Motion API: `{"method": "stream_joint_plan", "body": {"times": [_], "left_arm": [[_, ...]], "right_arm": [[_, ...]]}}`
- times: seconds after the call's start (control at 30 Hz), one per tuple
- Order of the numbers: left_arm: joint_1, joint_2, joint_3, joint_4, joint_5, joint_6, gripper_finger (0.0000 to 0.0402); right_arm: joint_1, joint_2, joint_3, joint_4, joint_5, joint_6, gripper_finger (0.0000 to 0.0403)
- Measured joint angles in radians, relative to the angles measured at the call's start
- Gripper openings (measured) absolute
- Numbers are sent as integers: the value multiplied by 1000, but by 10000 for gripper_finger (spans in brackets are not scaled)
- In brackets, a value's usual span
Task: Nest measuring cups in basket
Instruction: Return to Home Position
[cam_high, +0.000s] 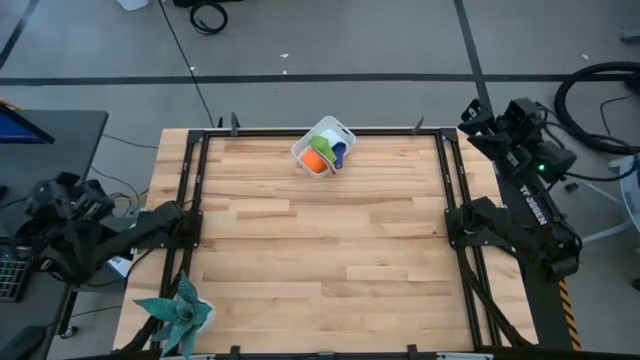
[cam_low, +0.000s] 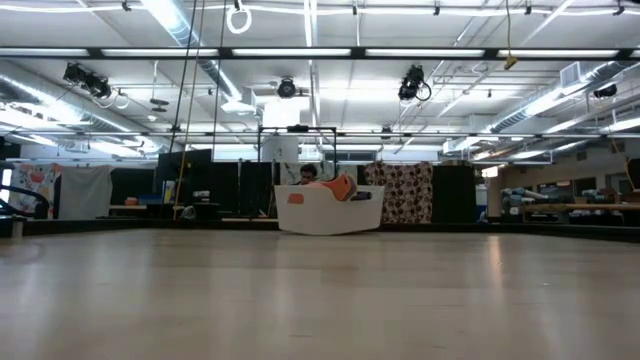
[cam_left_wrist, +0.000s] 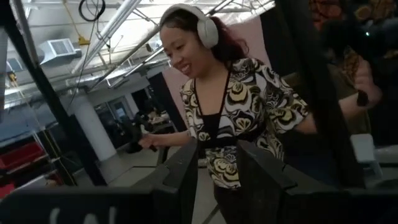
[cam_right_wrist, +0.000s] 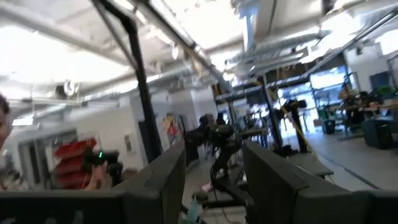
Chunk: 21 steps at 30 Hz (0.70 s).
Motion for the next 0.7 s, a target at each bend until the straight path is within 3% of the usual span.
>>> {"method": "stream_joint_plan", "body": {"times": [0.17, 0.4, 0.7], "left_arm": [[4, 0, -125, 3, -1, 52, 114], [4, 0, -349, 5, -31, 179, 114], [4, 1, -683, -5, -238, 440, 114]], "right_arm": [[0, -74, -159, -1, 80, -34, 165], [0, -129, -272, 4, 98, -84, 165], [3, -139, -366, 3, 174, -252, 165]]}}
